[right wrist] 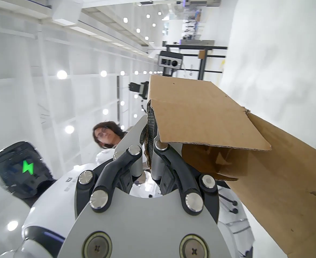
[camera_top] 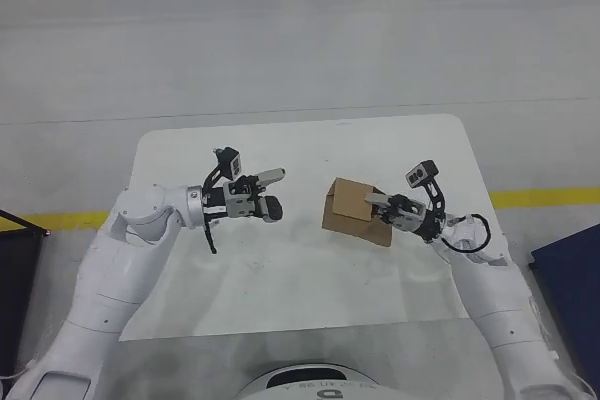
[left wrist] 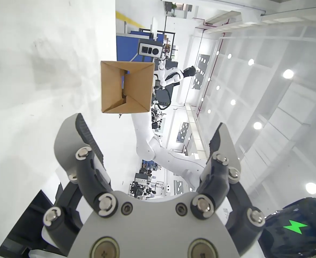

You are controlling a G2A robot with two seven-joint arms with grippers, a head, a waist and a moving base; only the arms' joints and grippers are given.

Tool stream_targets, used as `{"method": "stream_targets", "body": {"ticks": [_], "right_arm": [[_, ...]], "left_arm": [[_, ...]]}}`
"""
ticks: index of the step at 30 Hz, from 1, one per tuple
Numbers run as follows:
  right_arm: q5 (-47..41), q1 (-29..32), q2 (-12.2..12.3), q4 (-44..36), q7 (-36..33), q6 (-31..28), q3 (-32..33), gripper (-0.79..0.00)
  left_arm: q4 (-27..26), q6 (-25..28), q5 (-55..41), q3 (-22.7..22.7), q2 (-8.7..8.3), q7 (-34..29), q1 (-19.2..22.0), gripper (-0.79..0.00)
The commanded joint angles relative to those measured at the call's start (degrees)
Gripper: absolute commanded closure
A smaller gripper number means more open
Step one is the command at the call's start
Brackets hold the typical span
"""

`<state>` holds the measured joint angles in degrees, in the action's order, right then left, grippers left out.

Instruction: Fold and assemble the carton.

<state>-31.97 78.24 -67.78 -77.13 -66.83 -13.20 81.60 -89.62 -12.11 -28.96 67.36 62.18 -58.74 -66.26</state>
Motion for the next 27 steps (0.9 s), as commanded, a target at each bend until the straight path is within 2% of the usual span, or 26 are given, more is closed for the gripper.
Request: {"method": "stream_targets", "body": {"ticks": [1, 3, 7, 10, 13, 15, 18, 21, 27], "right_arm": [[2.99, -0.21, 0.16, -0.56, 0.08, 1.33, -0.63, 0.0], [6.26, -0.56, 0.52, -0.97, -0.19, 2.61, -0.65, 0.0], [18.61, -1.06, 1.54, -4.31, 0.68, 4.34, -0.72, 0.0], [26.98, -1.33, 2.41, -10.07, 0.12, 6.29, -0.03, 0.0], [41.68, -1.62, 3.55, -16.68, -1.67, 9.77, -0.13, 0.0], [48.4, -2.0, 4.01, -20.59, -3.28, 10.64, -1.21, 0.0], [56.08, -3.35, 4.51, -24.77, -6.04, 8.22, -3.38, 0.0], [63.97, -4.36, 4.8, -27.32, -5.94, 5.04, -6.21, 0.0], [73.95, -4.61, 4.86, -27.73, -6.29, 5.29, -12.01, 0.0]], "left_arm": [[1.47, 0.6, -0.05, -1.88, 0.43, 1.13, 1.24, -0.785], [2.86, 1.19, -0.28, -3.25, 0.81, 1.94, 2.05, -0.785], [4.87, 1.53, 1.2, -5.38, 1.24, 2.9, 3.38, -0.785], [5.91, 3.03, 0.38, -5.11, 1.41, 4.4, 3.61, -0.785], [6.4, 4.47, 0.57, -4.33, 1.36, 6.0, 3.35, -0.785], [6.65, 5.56, 0.24, -3.48, 1.3, 7.04, 2.97, -0.785], [6.57, 7.24, 0.32, -2.26, 1.17, 8.94, 2.18, -0.782], [5.92, 8.71, 0.25, -1.4, 1.11, 10.67, 1.05, -0.785], [4.99, 9.91, 1.41, -0.11, 0.86, 12.7, -0.95, -0.785]]}}
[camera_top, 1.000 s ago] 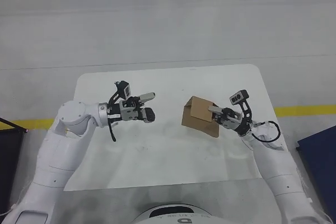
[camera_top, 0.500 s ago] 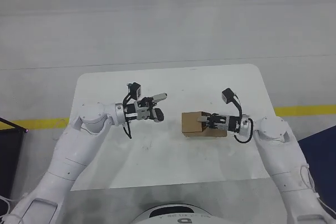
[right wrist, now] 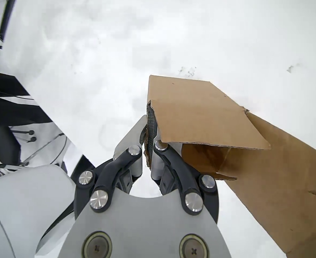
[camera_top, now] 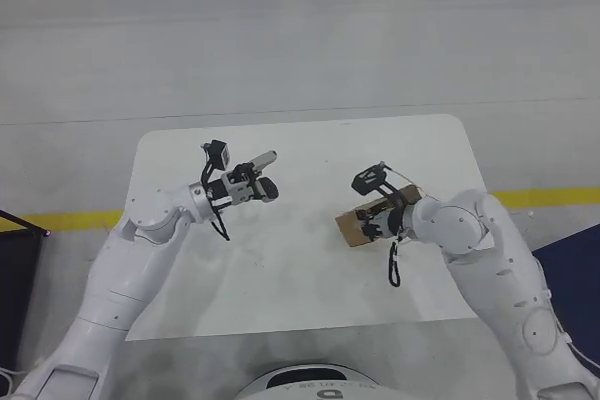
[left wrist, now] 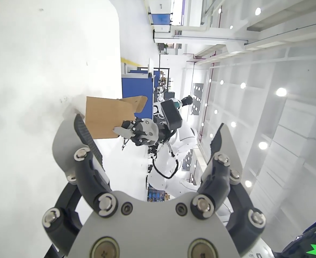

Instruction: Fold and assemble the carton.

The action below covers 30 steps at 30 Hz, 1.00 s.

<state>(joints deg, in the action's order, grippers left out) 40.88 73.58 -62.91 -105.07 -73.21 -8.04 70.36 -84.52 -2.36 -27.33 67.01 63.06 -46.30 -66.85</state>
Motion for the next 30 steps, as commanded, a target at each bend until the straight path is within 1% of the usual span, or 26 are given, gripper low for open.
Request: {"method": "stream_targets", "body": {"ticks": [1, 6, 12, 13, 14, 15, 16, 17, 23, 27, 30], "right_arm": [[2.35, -0.01, 0.0, 0.43, 0.05, 0.04, -1.47, 0.0], [6.66, 0.01, 0.05, 0.0, 0.25, 0.09, -4.01, 0.0], [8.34, 1.08, 0.51, -4.24, -0.66, -0.5, -3.83, 0.0], [8.82, 1.24, 0.6, -4.97, -0.71, -0.68, -3.7, -0.225], [9.29, 1.41, 0.7, -5.62, -0.8, -0.85, -3.58, -0.385], [9.79, 1.51, 0.79, -6.18, -1.03, -1.07, -3.5, -0.631], [10.18, 1.52, 0.87, -6.75, -1.2, -1.27, -3.43, -0.736], [10.61, 1.51, 0.94, -7.35, -1.21, -1.6, -3.4, -0.785], [12.09, 1.87, 1.29, -9.56, -2.88, -2.42, -3.61, -0.785], [12.94, 1.58, 1.46, -10.25, -4.35, -2.8, -4.03, -0.745], [13.36, 1.37, 1.54, -10.88, -4.12, -2.91, -4.23, -0.754]], "left_arm": [[-0.21, 0.45, -0.06, 0.51, -0.06, 0.68, -0.67, -0.785], [-0.86, 0.9, 0.31, 1.15, -0.15, 1.46, -1.68, -0.785], [-1.31, 1.12, -0.07, 0.71, 0.11, 2.05, -1.22, -0.785], [-1.29, 1.1, -0.09, 0.5, 0.18, 2.05, -1.03, -0.785], [-1.23, 1.12, -0.13, 0.31, 0.24, 2.01, -0.83, -0.785], [-1.08, 1.14, -0.17, 0.15, 0.3, 2.05, -0.64, -0.785], [-0.94, 1.16, -0.23, 0.0, 0.37, 2.1, -0.48, -0.785], [-0.8, 1.29, -0.25, -0.13, 0.42, 2.07, -0.32, -0.785], [0.09, 1.87, -0.73, -0.37, 0.66, 2.18, 0.13, -0.785], [0.58, 2.32, -1.21, -0.12, 0.75, 2.32, 0.2, -0.785], [0.84, 2.48, -1.31, -0.03, 0.8, 2.34, 0.19, -0.785]]}}
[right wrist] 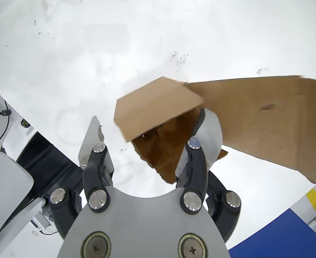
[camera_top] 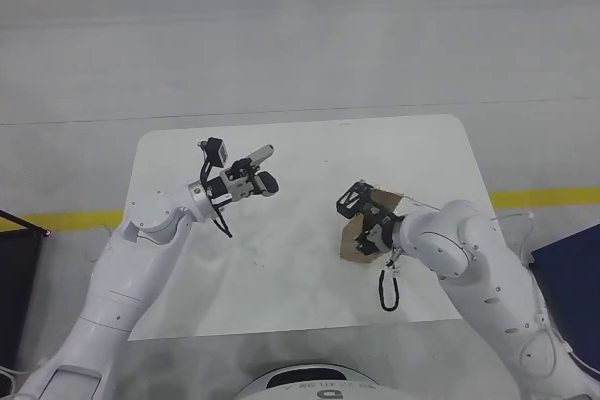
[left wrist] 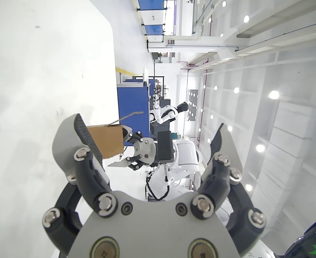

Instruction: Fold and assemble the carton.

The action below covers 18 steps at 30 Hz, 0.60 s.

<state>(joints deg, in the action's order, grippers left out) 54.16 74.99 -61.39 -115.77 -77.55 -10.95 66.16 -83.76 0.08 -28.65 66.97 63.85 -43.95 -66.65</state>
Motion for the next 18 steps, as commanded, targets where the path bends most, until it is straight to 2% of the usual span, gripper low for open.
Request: {"method": "stream_targets", "body": {"ticks": [1, 3, 8, 11, 14, 18], "right_arm": [[-0.03, -0.04, 0.03, -0.48, 0.5, 0.06, 0.0, -0.748], [-0.52, 0.16, 0.09, -1.22, 1.35, 0.29, 0.35, -0.754], [-6.38, 2.7, 0.36, -3.65, 6.36, 1.55, 4.32, -0.711], [-11.86, 5.29, 0.68, -5.2, 10.52, 2.07, 9.21, -0.696], [-17.27, 8.3, 1.05, -6.35, 14.52, 1.7, 14.99, -0.643], [-26.48, 13.07, 1.42, -6.23, 18.6, 0.22, 22.56, -0.637]], "left_arm": [[0.18, 0.07, 0.0, 0.03, 0.03, -0.04, -0.02, -0.785], [0.35, 0.25, -0.18, 0.08, 0.07, -0.08, -0.07, -0.785], [0.87, 0.5, -0.22, 0.19, 0.14, -0.06, -0.21, -0.785], [1.08, 0.47, -0.08, 0.15, 0.19, -0.06, -0.23, -0.785], [1.28, 0.16, 0.01, -0.01, 0.27, -0.22, -0.03, -0.785], [1.51, -0.22, 0.23, -0.24, 0.38, -0.36, 0.56, -0.785]]}}
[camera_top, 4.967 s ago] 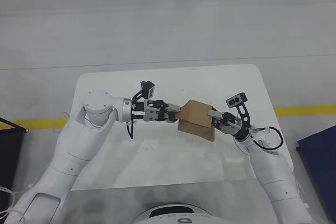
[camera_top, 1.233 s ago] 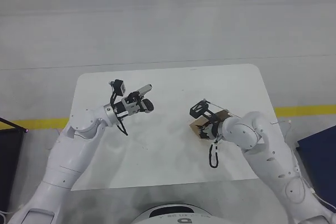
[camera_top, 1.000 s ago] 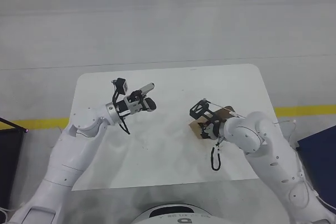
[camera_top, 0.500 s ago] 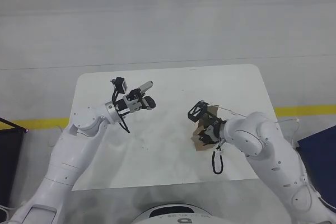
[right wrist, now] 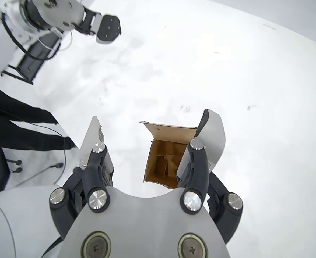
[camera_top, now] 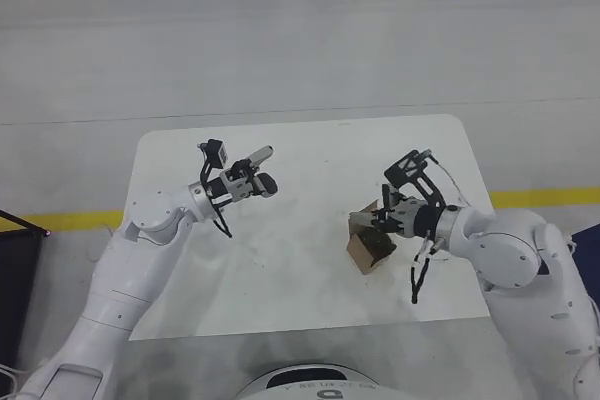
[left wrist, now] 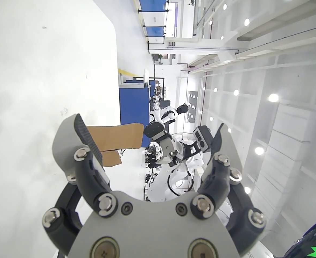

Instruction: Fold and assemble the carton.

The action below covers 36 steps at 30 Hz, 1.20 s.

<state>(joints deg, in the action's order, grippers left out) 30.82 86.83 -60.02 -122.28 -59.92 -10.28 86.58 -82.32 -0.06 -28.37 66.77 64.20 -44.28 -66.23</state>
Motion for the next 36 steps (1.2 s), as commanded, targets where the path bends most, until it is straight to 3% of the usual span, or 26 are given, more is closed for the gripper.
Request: {"method": "stream_targets", "body": {"ticks": [1, 5, 6, 10, 15, 25, 30, 33, 36], "right_arm": [[-6.2, 2.41, 0.1, 0.84, 2.16, -1.34, 3.95, -0.64], [-21.55, 6.96, 0.1, 6.54, 5.94, -6.03, 10.02, -0.634], [-24.78, 7.67, 0.16, 9.15, 5.93, -7.23, 11.47, -0.594], [-32.1, 8.53, 0.43, 19.36, 3.97, -9.03, 13.98, -0.634], [-33.4, 7.92, 0.76, 27.3, -1.14, -8.28, 11.88, -0.693], [-37.79, 7.07, 0.57, 31.71, -6.05, -10.29, 4.37, -0.693], [-39.7, 6.97, 0.43, 30.98, -6.97, -11.24, 1.13, -0.674], [-39.57, 5.93, 0.28, 30.97, -6.68, -11.29, -1.21, -0.606], [-39.75, 4.46, 0.02, 30.7, -6.27, -11.18, -3.97, -0.613]], "left_arm": [[0.2, -0.16, -0.11, -0.13, 0.07, -0.13, 0.28, -0.785], [0.43, -0.93, -0.1, -1.37, 0.33, -1.22, 0.81, -0.785], [0.41, -1.18, 0.1, -1.97, 0.43, -1.7, 0.94, -0.785], [0.42, -2.54, 0.6, -5.11, 0.96, -4.21, 1.69, -0.785], [0.98, -4.16, 1.2, -9.57, 1.91, -6.45, 3.49, -0.785], [3.24, -4.48, -2.33, -15.43, 4.32, -7.24, 8.27, -0.785], [4.75, -3.02, -2.39, -14.39, 4.43, -5.96, 8.74, -0.785], [4.78, -2.32, -1.79, -12.58, 4.03, -4.87, 7.91, -0.785], [4.01, -1.66, -1.48, -9.89, 3.39, -3.99, 6.52, -0.785]]}}
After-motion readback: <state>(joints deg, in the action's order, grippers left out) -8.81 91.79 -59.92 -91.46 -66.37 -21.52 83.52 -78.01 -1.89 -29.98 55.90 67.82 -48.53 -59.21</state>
